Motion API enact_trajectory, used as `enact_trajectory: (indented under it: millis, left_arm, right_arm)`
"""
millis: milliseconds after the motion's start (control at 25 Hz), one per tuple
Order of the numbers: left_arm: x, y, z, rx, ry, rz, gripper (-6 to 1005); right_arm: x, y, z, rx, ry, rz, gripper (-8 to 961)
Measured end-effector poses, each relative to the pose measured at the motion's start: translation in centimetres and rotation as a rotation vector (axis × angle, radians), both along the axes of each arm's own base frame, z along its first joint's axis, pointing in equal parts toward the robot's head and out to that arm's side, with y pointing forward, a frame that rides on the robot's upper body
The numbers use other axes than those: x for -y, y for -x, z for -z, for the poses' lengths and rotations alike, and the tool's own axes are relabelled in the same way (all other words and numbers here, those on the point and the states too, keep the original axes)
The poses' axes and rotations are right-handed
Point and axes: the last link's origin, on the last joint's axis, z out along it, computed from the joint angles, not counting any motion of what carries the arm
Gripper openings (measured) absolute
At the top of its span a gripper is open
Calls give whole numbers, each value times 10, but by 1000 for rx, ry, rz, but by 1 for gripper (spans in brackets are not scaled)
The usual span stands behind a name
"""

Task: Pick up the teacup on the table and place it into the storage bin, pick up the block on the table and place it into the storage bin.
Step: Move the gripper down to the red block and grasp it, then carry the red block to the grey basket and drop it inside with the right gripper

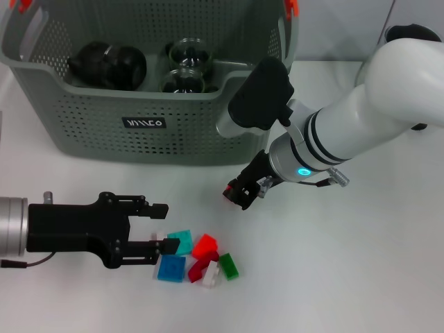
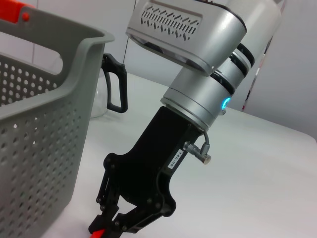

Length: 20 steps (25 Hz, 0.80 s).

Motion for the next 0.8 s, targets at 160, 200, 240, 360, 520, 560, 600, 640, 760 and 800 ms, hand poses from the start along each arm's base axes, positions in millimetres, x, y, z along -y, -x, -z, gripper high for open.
enact_trajectory:
  millis: [160,200,240,360,520,560,600,640,760,800]
  left_arm:
    - [-1,1,0,-3,-5,-2,661]
    - [-1,1,0,-4,-5,-2,661]
    - [-1,1,0,-4,-6,-2,661]
    - [-1,1,0,-4,-6,-2,661]
    - [-1,1,0,-4,-6,-2,661]
    - [-1,1,0,-4,-6,-2,661]
    - [-1,1,0,-4,-6,-2,661]
    - [-1,1,0,-4,-6,-2,661]
    - [-1,1,-1,-4,-7,0,661]
    - [-1,0,-1,-4,-7,0,661]
  right_arm:
    - [0,0,-1,-3,0,0,174]
    - [0,0,-1,-3,0,0,152]
    - [0,0,-1,-2,0,0,130]
    - [0,1,-2,-3,5,-6,129]
    - [3,3,-3,-17,18,-15,128]
    - [4,3,-4,-21,22,-15,128]
    - [5,4,-5,-26,24,-17,128]
    - [5,5,-6,-30,27,-16,127]
    - [6,4,-8,-35,33,-9,127]
    - [6,3,-9,-34,38,-8,126]
